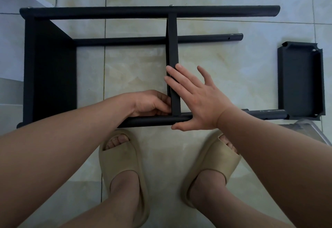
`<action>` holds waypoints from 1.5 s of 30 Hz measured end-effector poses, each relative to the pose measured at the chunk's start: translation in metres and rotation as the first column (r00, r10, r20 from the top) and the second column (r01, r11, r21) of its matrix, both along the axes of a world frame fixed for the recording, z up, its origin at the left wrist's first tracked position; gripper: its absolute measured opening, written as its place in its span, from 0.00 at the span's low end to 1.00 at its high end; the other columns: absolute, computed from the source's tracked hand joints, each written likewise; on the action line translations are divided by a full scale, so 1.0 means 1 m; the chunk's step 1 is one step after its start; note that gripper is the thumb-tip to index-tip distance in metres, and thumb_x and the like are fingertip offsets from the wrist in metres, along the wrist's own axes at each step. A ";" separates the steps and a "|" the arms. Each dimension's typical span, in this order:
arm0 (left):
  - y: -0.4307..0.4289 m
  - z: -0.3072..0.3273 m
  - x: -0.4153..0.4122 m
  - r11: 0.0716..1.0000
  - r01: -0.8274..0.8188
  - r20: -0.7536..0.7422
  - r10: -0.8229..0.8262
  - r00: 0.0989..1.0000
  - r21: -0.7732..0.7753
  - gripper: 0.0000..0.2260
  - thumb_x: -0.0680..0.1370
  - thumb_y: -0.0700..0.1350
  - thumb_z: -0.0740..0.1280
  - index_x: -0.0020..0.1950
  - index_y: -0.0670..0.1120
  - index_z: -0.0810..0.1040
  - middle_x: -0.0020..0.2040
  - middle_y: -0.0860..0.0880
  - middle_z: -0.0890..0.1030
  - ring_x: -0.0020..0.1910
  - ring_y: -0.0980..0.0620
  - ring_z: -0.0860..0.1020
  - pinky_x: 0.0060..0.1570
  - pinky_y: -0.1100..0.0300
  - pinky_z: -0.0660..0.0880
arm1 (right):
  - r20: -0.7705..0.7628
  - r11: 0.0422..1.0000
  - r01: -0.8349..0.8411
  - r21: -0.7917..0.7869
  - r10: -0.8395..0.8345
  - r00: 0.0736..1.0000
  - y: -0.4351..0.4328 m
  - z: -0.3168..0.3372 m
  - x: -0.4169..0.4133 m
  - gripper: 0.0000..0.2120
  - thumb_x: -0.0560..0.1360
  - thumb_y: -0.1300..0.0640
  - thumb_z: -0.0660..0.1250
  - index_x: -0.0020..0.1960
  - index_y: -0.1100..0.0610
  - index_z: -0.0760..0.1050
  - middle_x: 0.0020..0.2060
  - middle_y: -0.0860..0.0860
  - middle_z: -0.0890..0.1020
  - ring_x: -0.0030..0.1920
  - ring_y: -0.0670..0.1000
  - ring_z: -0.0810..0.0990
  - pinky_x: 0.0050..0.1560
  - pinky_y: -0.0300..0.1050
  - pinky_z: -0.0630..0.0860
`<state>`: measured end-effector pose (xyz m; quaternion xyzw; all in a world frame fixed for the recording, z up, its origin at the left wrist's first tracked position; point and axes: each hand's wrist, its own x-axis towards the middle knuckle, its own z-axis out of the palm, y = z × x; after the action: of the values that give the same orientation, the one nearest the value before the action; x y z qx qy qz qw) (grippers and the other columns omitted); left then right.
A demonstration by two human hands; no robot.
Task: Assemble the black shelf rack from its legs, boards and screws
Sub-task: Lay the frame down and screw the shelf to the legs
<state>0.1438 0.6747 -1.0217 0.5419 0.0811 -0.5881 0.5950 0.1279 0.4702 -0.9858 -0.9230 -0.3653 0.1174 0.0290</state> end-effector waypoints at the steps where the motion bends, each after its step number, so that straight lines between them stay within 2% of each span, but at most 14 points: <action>1: 0.000 0.000 0.000 1.000 -0.008 -0.009 0.008 1.000 -0.011 0.10 0.77 0.27 0.60 0.46 0.39 0.78 0.36 0.45 0.82 0.33 0.52 0.81 0.36 0.62 0.77 | 0.000 1.000 0.000 0.007 0.000 1.000 0.000 0.000 0.000 0.55 0.69 0.21 0.53 0.83 0.57 0.50 0.83 0.52 0.49 0.82 0.53 0.46 0.77 0.68 0.51; 4: -0.002 0.001 0.002 1.000 -0.023 -0.020 0.024 1.000 0.016 0.09 0.77 0.27 0.60 0.53 0.37 0.75 0.38 0.44 0.79 0.35 0.49 0.76 0.39 0.61 0.73 | -0.003 1.000 -0.004 0.018 0.004 1.000 -0.001 -0.002 0.000 0.55 0.69 0.21 0.53 0.83 0.57 0.50 0.83 0.52 0.49 0.82 0.53 0.46 0.77 0.68 0.51; 6: -0.003 0.005 0.002 0.981 0.069 0.132 -0.094 0.987 0.181 0.07 0.77 0.30 0.62 0.49 0.39 0.76 0.38 0.46 0.79 0.36 0.51 0.77 0.39 0.61 0.72 | -0.015 1.000 -0.002 0.004 0.002 1.000 -0.001 -0.001 0.000 0.55 0.69 0.21 0.53 0.83 0.56 0.50 0.83 0.51 0.48 0.82 0.52 0.45 0.77 0.68 0.50; 9: 0.001 0.018 0.001 0.810 0.241 0.413 -0.499 0.762 0.534 0.05 0.79 0.41 0.65 0.48 0.47 0.80 0.45 0.50 0.83 0.48 0.49 0.80 0.47 0.57 0.75 | -0.025 0.999 0.006 -0.033 -0.006 1.000 0.001 0.003 0.000 0.55 0.69 0.20 0.50 0.83 0.55 0.48 0.83 0.50 0.46 0.82 0.52 0.44 0.78 0.67 0.48; 12: 0.010 0.044 -0.005 0.721 0.321 0.345 -0.611 0.712 0.615 0.17 0.83 0.54 0.59 0.44 0.47 0.80 0.40 0.48 0.84 0.43 0.47 0.81 0.48 0.56 0.74 | -0.074 0.994 0.095 -0.053 -0.099 0.992 -0.001 0.007 -0.010 0.54 0.68 0.19 0.48 0.83 0.50 0.41 0.83 0.48 0.42 0.82 0.53 0.45 0.79 0.65 0.48; 15: 0.020 0.065 -0.016 0.641 0.452 0.178 -0.677 0.714 0.620 0.26 0.82 0.66 0.52 0.47 0.48 0.79 0.38 0.51 0.84 0.37 0.51 0.81 0.44 0.57 0.74 | -0.228 0.931 0.356 -0.080 -0.364 0.903 -0.003 0.010 -0.031 0.57 0.64 0.15 0.47 0.82 0.46 0.37 0.83 0.47 0.42 0.82 0.54 0.51 0.78 0.62 0.52; 17: 0.024 0.076 -0.022 0.599 0.467 0.202 -0.730 0.653 0.651 0.25 0.80 0.67 0.56 0.52 0.47 0.78 0.42 0.50 0.82 0.40 0.51 0.79 0.43 0.57 0.73 | -0.287 0.884 0.445 -0.145 -0.468 0.836 -0.003 0.015 -0.044 0.55 0.65 0.17 0.47 0.82 0.46 0.42 0.83 0.47 0.47 0.79 0.54 0.59 0.78 0.60 0.55; 19: 0.026 0.086 -0.024 0.523 0.468 0.244 -0.810 0.534 0.712 0.18 0.79 0.62 0.65 0.54 0.47 0.76 0.45 0.50 0.80 0.42 0.51 0.78 0.41 0.57 0.72 | -0.320 0.872 0.449 -0.195 -0.490 0.811 -0.005 0.025 -0.048 0.45 0.73 0.24 0.54 0.81 0.48 0.53 0.81 0.47 0.55 0.76 0.54 0.66 0.75 0.57 0.60; 22: 0.025 0.111 -0.017 0.479 0.398 0.294 -0.847 0.442 0.782 0.07 0.79 0.51 0.69 0.52 0.50 0.76 0.47 0.49 0.80 0.44 0.51 0.77 0.40 0.57 0.71 | -0.221 0.887 0.410 -0.213 -0.452 0.864 -0.015 0.050 -0.047 0.18 0.82 0.45 0.59 0.71 0.47 0.67 0.69 0.47 0.73 0.65 0.53 0.74 0.66 0.52 0.66; 24: 0.023 0.135 -0.007 0.506 0.317 0.348 -0.827 0.440 0.802 0.04 0.79 0.49 0.69 0.49 0.51 0.76 0.45 0.49 0.79 0.44 0.51 0.77 0.39 0.58 0.70 | -0.095 0.876 0.444 -0.189 -0.466 0.880 -0.020 0.074 -0.042 0.13 0.83 0.54 0.58 0.67 0.48 0.69 0.60 0.46 0.78 0.58 0.53 0.75 0.64 0.50 0.66; 27: 0.022 0.173 0.013 0.534 0.177 0.429 -0.802 0.415 0.827 0.07 0.79 0.49 0.69 0.43 0.53 0.73 0.42 0.50 0.77 0.40 0.52 0.76 0.35 0.58 0.67 | 0.049 0.841 0.528 -0.120 -0.526 0.849 -0.022 0.111 -0.026 0.16 0.82 0.59 0.59 0.67 0.47 0.68 0.59 0.46 0.77 0.60 0.53 0.74 0.70 0.54 0.61; 33: 0.015 0.229 0.036 0.529 0.006 0.488 -0.788 0.376 0.849 0.03 0.79 0.47 0.69 0.48 0.50 0.75 0.46 0.48 0.79 0.48 0.46 0.78 0.45 0.56 0.72 | 0.184 0.820 0.553 -0.148 -0.526 0.830 -0.026 0.168 -0.004 0.26 0.79 0.64 0.60 0.73 0.46 0.62 0.65 0.49 0.74 0.65 0.56 0.72 0.71 0.60 0.61; 38: 0.009 0.222 0.033 0.494 -0.132 0.505 -0.782 0.366 0.859 0.03 0.79 0.46 0.66 0.49 0.52 0.72 0.48 0.49 0.76 0.51 0.44 0.77 0.52 0.52 0.75 | 0.212 0.819 0.553 -0.152 -0.519 0.828 -0.031 0.180 0.003 0.23 0.79 0.64 0.60 0.70 0.47 0.65 0.61 0.49 0.75 0.60 0.56 0.73 0.66 0.58 0.66; 45: 0.006 0.192 0.050 0.512 -0.246 0.568 -0.752 0.335 0.823 0.01 0.81 0.48 0.64 0.51 0.53 0.73 0.49 0.51 0.76 0.49 0.46 0.75 0.46 0.53 0.68 | 0.239 0.788 0.606 -0.105 -0.572 0.785 -0.036 0.154 0.027 0.23 0.77 0.65 0.62 0.68 0.48 0.68 0.62 0.48 0.76 0.62 0.55 0.73 0.65 0.57 0.65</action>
<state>0.1934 0.6806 -0.8292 0.9750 -0.1020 -0.1763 0.0893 0.1547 0.4343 -0.8321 -0.9965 -0.0469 0.0433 -0.0533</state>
